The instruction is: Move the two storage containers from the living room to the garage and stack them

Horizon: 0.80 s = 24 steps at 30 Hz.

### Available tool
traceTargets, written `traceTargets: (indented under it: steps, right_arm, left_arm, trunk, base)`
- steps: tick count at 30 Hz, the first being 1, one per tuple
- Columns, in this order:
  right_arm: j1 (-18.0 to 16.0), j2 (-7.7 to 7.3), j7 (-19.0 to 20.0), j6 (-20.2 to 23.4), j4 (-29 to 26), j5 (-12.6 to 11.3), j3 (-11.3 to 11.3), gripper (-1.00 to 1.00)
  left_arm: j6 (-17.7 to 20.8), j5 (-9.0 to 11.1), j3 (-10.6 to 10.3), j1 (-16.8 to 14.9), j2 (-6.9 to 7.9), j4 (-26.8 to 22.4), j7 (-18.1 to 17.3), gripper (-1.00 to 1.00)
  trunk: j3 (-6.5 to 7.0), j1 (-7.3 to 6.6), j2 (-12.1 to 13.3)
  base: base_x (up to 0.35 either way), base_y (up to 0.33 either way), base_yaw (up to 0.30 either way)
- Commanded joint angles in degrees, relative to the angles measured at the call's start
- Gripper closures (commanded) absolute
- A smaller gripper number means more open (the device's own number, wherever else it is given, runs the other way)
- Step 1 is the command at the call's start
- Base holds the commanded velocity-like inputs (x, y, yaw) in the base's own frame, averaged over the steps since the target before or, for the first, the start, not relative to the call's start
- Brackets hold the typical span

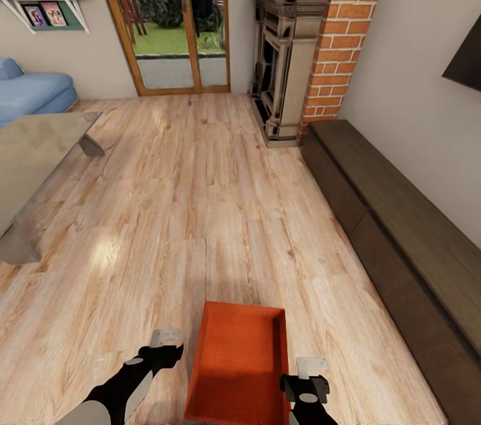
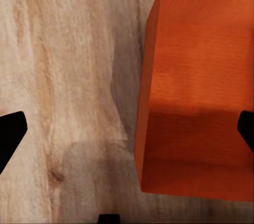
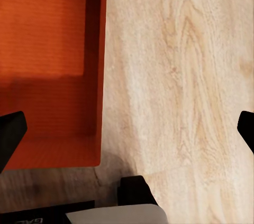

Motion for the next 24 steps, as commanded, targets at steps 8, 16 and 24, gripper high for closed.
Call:
traceTargets:
  steps: [8,16,24]
  right_arm:
    - [-0.01,0.0,-0.38,0.48,-0.03,0.13,0.22,-1.0]
    - [-0.01,0.0,-0.38,0.48,-0.13,0.13,0.41,-1.0]
    - [-0.35,-0.24,-0.4,0.7,-4.02,0.47,0.57,-1.0]
  left_arm:
    - [0.46,-3.2,-2.83,0.0,0.27,-0.1,0.16,-1.0]
    - [0.32,-4.31,-3.16,0.0,0.2,-0.13,0.2,-1.0]
    - [0.71,-4.29,-3.21,-0.4,-0.03,-0.69,0.11,-1.0]
  trunk:
    - [-0.77,0.0,-0.03]
    - [-1.51,0.0,-0.03]
    - [-2.24,0.0,-0.03]
  base:
    - [0.0,0.0,0.0]
    - [0.0,0.0,0.0]
    - [0.0,0.0,0.0]
